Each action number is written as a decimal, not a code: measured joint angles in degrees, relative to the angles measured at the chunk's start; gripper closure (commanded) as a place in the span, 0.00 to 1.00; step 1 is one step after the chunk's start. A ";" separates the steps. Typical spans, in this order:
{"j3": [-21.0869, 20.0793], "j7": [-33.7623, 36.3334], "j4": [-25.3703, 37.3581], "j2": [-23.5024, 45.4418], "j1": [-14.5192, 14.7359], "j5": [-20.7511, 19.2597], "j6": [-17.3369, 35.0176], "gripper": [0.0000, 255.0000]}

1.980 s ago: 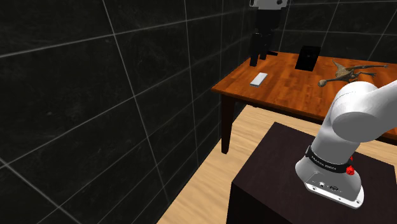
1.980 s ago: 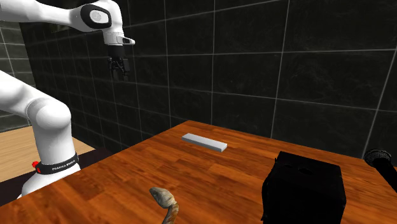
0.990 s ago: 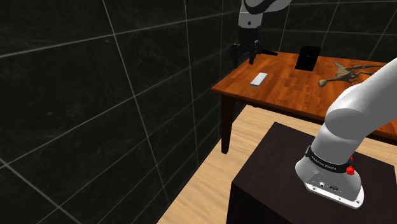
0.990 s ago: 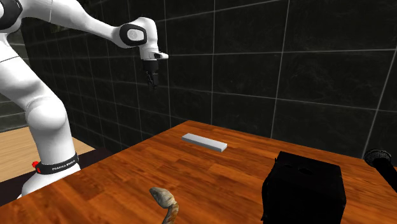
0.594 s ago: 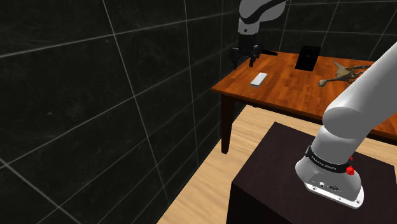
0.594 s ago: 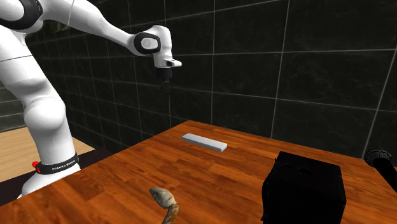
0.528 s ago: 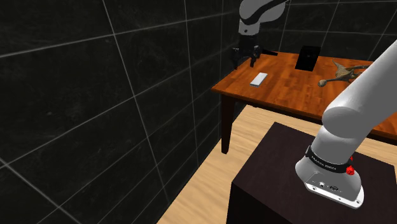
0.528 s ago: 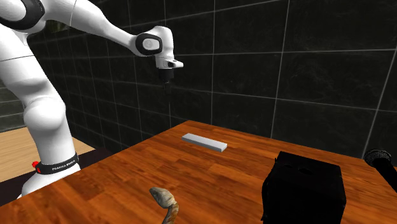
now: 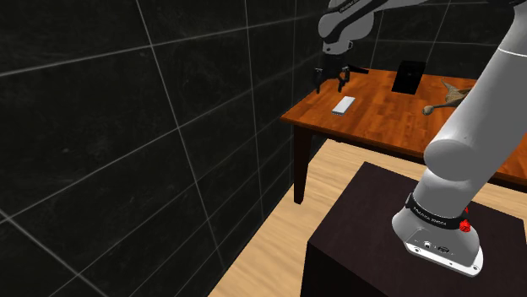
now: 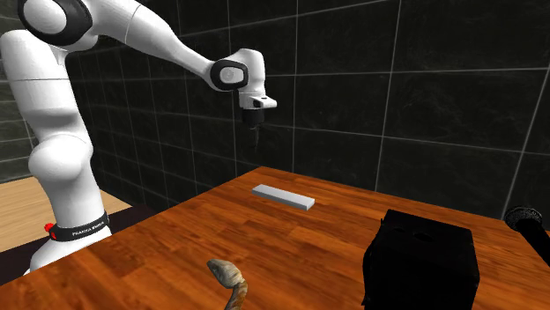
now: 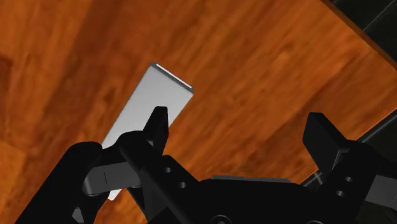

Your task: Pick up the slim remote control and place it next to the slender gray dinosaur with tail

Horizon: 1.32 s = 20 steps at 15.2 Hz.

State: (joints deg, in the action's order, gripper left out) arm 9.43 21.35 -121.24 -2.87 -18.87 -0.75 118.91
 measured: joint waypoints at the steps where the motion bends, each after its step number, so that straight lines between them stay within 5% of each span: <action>1: 0.63 0.51 0.90 1.25 -0.63 0.14 0.30 0.00; 12: 6.72 6.70 9.55 14.95 -7.13 3.44 4.31 0.00; 20: 6.80 6.65 8.04 18.77 -7.89 4.86 9.39 0.00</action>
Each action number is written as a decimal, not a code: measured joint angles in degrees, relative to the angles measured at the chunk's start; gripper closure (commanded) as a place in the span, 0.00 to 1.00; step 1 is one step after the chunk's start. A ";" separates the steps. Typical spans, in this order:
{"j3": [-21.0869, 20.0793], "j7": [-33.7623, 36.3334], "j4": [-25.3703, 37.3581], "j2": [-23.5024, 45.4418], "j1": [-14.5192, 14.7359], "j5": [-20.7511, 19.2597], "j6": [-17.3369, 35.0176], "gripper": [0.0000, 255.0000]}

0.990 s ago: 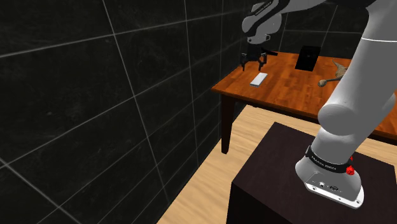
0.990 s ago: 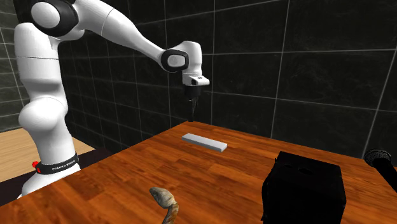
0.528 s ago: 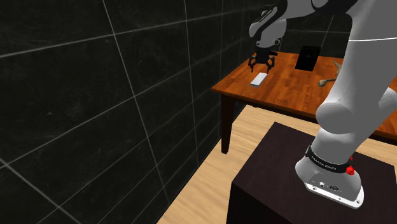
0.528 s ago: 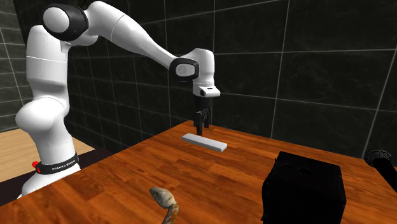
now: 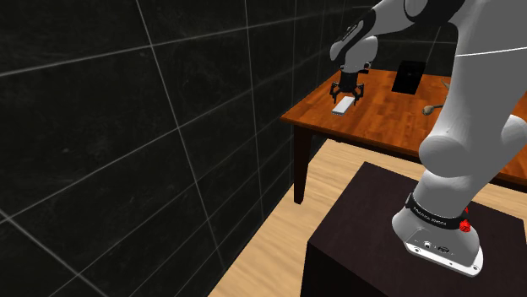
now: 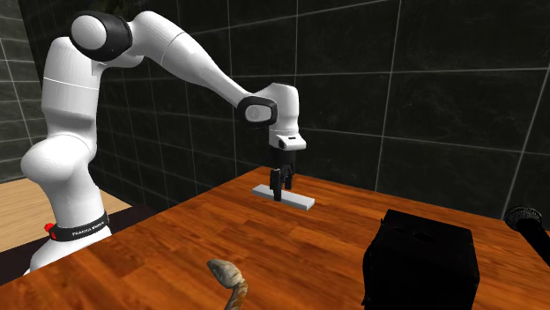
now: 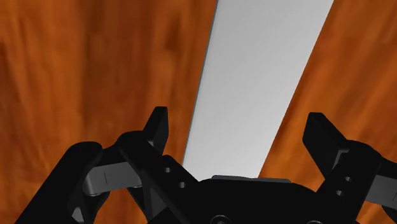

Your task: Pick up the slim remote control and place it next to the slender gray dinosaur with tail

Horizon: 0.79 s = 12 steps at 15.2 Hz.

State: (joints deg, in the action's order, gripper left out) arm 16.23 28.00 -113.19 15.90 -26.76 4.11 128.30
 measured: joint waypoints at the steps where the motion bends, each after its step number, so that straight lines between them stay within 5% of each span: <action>1: -0.01 -0.06 -0.12 0.14 -0.03 0.06 0.25 0.00; 6: -0.03 -0.08 -0.29 0.22 -0.04 0.10 0.52 0.00; 7: -0.03 -0.08 -0.29 0.22 -0.04 0.10 0.52 1.00; 12: -0.02 -0.07 -0.28 0.20 -0.04 0.11 0.52 1.00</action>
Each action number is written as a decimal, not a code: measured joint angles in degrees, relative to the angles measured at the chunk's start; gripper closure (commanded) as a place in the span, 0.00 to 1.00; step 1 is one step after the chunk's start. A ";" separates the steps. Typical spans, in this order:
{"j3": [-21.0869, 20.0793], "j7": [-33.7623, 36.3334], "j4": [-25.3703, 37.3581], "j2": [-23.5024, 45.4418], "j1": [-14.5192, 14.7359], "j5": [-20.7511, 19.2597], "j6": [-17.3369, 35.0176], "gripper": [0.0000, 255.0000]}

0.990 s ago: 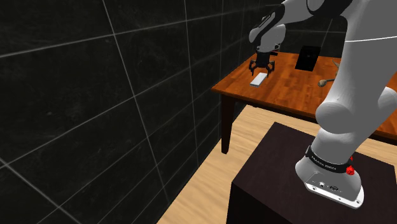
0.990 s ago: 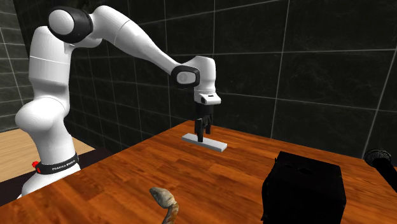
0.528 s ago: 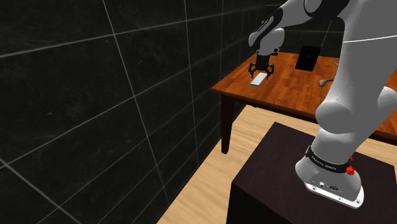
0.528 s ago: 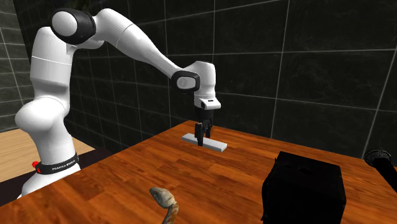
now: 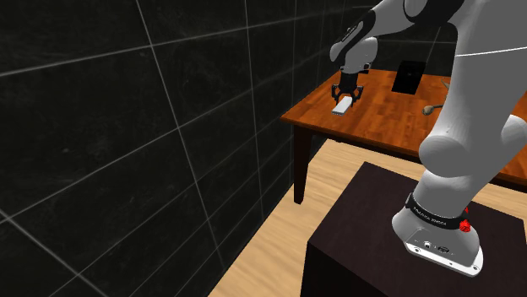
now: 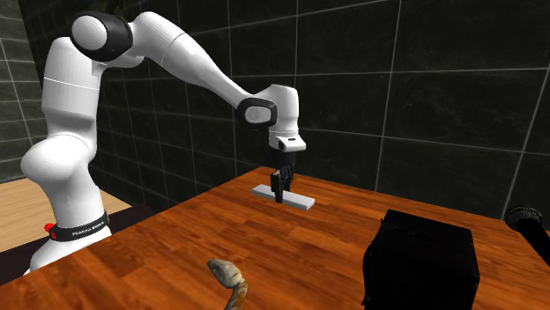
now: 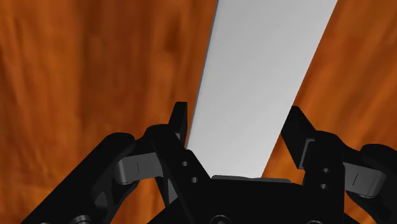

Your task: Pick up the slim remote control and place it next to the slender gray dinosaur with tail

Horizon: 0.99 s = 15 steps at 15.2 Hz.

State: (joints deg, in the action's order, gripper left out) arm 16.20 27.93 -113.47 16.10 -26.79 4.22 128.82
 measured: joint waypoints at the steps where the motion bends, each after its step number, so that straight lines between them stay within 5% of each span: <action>1: 0.00 0.00 0.00 0.00 0.00 0.00 0.00 1.00; 15: 0.44 0.73 2.62 -3.52 0.33 -1.34 -6.01 1.00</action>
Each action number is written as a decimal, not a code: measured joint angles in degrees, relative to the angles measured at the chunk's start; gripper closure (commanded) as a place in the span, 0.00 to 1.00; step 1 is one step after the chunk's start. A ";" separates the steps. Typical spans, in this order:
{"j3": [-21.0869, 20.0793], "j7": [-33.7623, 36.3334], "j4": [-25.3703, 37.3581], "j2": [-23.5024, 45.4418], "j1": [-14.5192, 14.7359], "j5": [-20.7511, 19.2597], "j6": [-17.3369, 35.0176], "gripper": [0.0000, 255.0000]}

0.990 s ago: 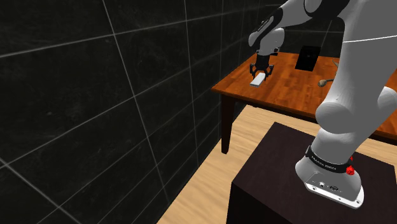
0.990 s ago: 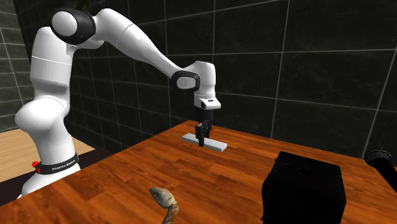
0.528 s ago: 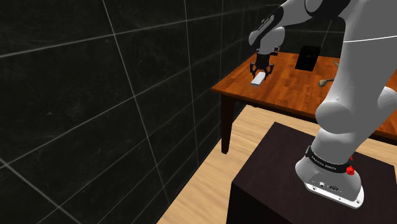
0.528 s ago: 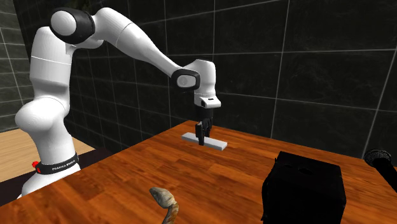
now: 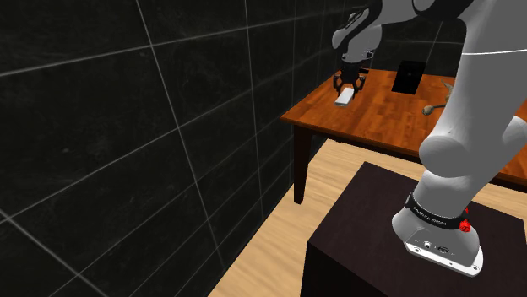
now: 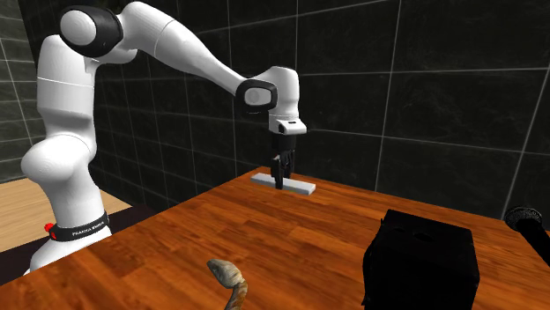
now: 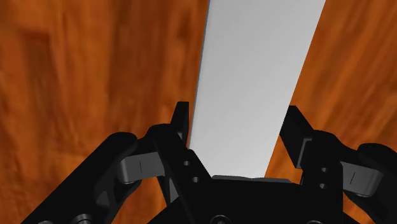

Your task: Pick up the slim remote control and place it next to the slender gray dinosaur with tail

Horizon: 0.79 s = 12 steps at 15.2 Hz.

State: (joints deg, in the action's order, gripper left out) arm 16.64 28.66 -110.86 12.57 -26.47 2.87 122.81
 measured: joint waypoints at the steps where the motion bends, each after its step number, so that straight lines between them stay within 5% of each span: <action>1: 0.02 0.08 0.42 -0.24 0.03 -0.10 -0.65 1.00; 12: 0.26 0.74 5.18 -3.44 0.28 -1.24 -8.47 1.00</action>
State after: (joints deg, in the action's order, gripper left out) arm 16.90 29.39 -105.67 9.14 -26.18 1.63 114.34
